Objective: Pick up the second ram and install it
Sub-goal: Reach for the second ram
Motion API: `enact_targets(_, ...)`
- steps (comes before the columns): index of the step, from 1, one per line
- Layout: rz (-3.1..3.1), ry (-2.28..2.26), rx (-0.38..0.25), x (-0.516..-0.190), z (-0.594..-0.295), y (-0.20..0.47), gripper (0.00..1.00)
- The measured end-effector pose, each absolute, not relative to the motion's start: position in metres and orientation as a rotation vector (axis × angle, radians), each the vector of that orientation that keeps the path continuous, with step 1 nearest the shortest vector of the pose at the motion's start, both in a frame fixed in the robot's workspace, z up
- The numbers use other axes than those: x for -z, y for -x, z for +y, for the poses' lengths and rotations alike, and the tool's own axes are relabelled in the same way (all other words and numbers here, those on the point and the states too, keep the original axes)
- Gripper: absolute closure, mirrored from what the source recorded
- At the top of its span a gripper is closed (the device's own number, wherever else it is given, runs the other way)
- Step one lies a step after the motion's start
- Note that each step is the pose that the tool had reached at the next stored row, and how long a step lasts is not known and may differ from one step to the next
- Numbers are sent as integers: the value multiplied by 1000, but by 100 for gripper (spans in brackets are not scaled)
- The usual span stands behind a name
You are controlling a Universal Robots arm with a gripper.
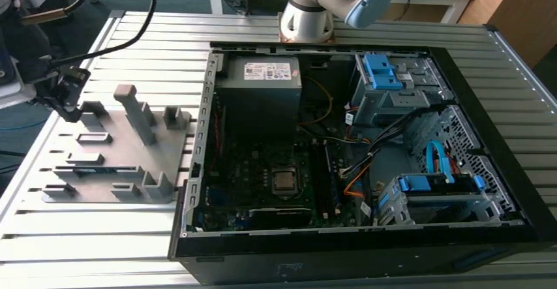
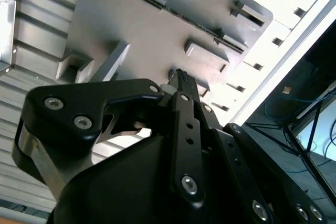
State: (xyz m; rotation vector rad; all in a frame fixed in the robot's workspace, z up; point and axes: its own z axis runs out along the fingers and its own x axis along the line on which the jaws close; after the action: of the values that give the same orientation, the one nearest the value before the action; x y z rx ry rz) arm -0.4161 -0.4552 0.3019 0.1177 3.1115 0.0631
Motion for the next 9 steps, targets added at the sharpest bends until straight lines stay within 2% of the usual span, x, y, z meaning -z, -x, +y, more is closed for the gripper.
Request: enact_targets(9,3112,-118,-63,-286,-458,416,90)
